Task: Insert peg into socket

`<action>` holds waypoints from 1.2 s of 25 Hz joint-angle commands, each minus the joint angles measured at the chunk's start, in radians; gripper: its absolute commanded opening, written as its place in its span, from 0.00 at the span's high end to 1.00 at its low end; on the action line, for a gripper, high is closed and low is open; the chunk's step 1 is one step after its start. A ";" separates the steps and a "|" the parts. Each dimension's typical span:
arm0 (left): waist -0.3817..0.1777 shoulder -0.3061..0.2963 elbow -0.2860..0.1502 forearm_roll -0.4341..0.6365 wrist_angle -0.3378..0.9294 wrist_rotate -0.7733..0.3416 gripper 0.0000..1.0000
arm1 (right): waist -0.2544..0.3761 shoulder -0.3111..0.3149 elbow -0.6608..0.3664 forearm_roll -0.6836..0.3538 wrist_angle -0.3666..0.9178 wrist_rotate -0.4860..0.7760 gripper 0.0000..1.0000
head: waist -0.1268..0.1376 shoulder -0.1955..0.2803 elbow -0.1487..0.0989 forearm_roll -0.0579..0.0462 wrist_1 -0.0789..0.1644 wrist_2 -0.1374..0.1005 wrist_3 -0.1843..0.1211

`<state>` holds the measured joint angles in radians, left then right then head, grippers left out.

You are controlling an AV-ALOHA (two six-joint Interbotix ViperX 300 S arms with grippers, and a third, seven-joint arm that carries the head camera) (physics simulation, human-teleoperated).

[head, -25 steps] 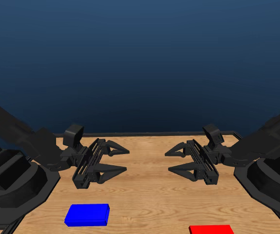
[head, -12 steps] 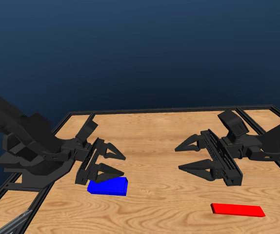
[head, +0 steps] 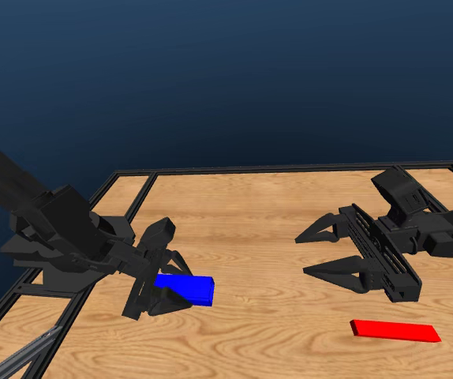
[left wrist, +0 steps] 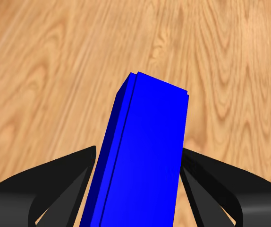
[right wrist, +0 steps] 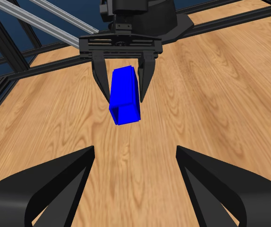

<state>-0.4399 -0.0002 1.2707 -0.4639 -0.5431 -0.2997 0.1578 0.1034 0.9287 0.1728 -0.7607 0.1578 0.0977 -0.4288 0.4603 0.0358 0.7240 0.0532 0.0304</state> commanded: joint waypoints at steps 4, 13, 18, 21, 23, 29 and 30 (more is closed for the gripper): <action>-0.045 0.125 -0.040 -0.003 0.067 -0.052 1.00 | 0.062 -0.012 -0.002 0.031 0.183 0.020 0.00 | 0.012 0.003 -0.011 -0.002 -0.001 -0.009 -0.052; -0.036 0.118 -0.064 -0.026 -0.059 0.003 1.00 | 0.191 -0.040 0.088 0.157 0.266 0.077 0.00 | -0.048 -0.031 0.001 -0.035 0.036 -0.078 -0.150; -0.030 0.100 -0.084 -0.040 -0.080 0.054 1.00 | 0.292 -0.018 0.146 0.253 0.219 0.142 0.00 | -0.085 -0.043 0.004 -0.053 0.052 -0.108 -0.181; -0.024 0.091 -0.094 -0.039 -0.075 0.058 1.00 | 0.322 -0.020 0.164 0.288 0.202 0.154 0.00 | -0.096 -0.045 0.005 -0.057 0.057 -0.114 -0.186; -0.023 0.104 -0.092 -0.035 -0.063 0.064 1.00 | 0.375 0.001 0.191 0.323 0.196 0.171 0.00 | -0.112 -0.047 0.006 -0.062 0.061 -0.117 -0.189; -0.021 0.080 -0.086 -0.055 -0.090 0.085 1.00 | 0.450 0.033 0.184 0.415 0.129 0.159 1.00 | -0.134 -0.053 0.009 -0.069 0.068 -0.123 -0.186; -0.009 0.078 -0.093 -0.024 -0.061 0.070 1.00 | 0.457 0.049 0.172 0.431 0.150 0.138 1.00 | -0.136 -0.054 0.010 -0.070 0.068 -0.125 -0.183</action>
<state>-0.4909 0.0468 1.2824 -0.5305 -0.6413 -0.1999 0.5635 0.1349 1.1182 0.5760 -0.5839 0.3123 -0.0282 -0.4682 0.4771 -0.0327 0.7980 -0.0693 -0.1555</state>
